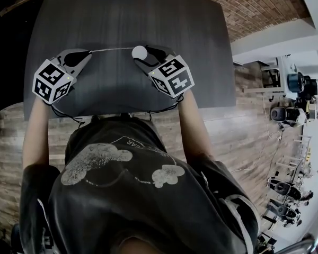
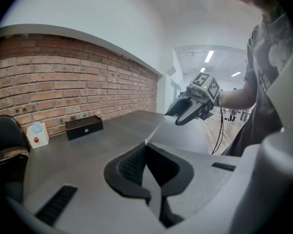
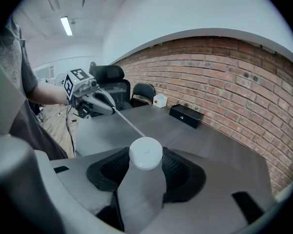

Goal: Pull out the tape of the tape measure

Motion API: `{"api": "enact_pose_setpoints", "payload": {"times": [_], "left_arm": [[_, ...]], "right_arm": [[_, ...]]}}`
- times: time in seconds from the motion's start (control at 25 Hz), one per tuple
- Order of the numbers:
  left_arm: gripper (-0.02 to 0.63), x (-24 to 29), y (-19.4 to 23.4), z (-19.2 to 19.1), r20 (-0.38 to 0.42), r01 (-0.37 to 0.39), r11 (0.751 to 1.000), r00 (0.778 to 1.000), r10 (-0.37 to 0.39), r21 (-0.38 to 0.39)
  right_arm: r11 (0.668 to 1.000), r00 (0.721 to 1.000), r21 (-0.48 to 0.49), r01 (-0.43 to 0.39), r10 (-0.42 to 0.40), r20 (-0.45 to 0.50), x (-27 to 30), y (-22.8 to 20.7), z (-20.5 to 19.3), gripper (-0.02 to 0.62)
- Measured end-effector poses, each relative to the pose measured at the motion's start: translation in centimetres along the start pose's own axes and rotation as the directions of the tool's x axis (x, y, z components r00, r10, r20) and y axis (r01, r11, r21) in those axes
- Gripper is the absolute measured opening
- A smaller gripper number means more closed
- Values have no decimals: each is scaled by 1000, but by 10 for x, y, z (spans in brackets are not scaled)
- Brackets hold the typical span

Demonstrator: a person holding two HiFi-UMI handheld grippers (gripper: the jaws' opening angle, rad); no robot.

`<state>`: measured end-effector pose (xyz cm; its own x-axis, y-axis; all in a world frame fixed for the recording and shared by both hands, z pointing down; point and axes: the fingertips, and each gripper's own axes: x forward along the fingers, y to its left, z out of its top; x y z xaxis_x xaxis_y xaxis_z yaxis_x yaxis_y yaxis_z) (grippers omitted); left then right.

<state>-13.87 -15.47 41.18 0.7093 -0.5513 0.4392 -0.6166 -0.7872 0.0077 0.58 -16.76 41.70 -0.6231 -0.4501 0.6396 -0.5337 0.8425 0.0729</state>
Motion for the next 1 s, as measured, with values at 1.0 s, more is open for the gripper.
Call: {"api": "enact_pose_setpoints", "payload": {"times": [1.0], "left_arm": [[9,-17,27,-15,-7,-65,993,998,65,-103]], "right_arm": [[995,998,84,58,-58,2,-11,-24,-14,229]]}}
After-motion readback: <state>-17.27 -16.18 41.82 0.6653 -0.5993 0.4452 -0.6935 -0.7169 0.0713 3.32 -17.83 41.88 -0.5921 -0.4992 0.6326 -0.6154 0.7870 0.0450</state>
